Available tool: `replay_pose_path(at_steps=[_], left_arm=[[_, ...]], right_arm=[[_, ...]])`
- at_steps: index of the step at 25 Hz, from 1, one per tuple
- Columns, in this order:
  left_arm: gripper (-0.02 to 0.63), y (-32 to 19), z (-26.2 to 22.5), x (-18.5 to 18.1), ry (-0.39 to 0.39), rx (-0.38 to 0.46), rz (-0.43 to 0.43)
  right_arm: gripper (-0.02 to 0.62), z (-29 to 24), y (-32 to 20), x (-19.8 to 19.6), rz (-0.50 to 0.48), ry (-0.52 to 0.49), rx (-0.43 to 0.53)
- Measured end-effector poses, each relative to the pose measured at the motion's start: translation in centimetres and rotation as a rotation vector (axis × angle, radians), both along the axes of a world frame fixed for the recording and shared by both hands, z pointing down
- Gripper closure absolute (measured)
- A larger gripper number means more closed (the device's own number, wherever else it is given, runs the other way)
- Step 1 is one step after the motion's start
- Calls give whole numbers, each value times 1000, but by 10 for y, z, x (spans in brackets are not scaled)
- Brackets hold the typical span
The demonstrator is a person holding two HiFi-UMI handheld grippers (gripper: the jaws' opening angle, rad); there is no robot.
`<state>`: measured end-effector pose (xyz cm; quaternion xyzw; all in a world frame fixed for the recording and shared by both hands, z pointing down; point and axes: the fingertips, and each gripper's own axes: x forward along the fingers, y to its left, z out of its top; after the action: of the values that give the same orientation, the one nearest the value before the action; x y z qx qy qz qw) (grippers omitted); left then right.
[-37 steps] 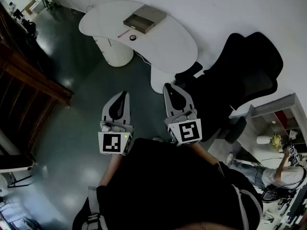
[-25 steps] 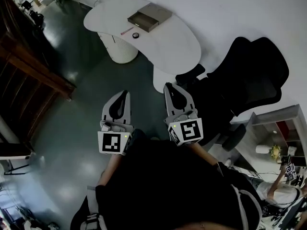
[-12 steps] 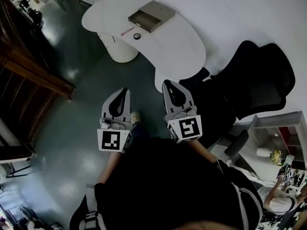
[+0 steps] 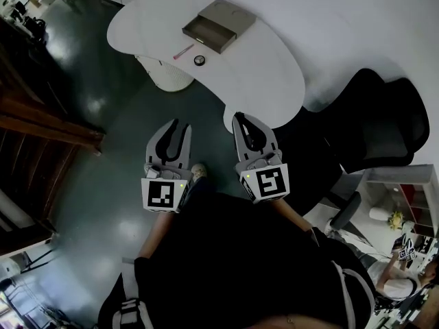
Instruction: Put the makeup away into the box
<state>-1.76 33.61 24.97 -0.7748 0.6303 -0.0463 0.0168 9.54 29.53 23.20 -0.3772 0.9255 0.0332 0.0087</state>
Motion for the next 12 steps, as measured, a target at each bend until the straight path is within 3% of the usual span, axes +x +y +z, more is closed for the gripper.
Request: replay_pose_path(at_steps=[12], left_arm=[[468, -87, 10, -70, 28, -4, 93]], right_arm=[[571, 16, -73, -65, 102, 24, -43]])
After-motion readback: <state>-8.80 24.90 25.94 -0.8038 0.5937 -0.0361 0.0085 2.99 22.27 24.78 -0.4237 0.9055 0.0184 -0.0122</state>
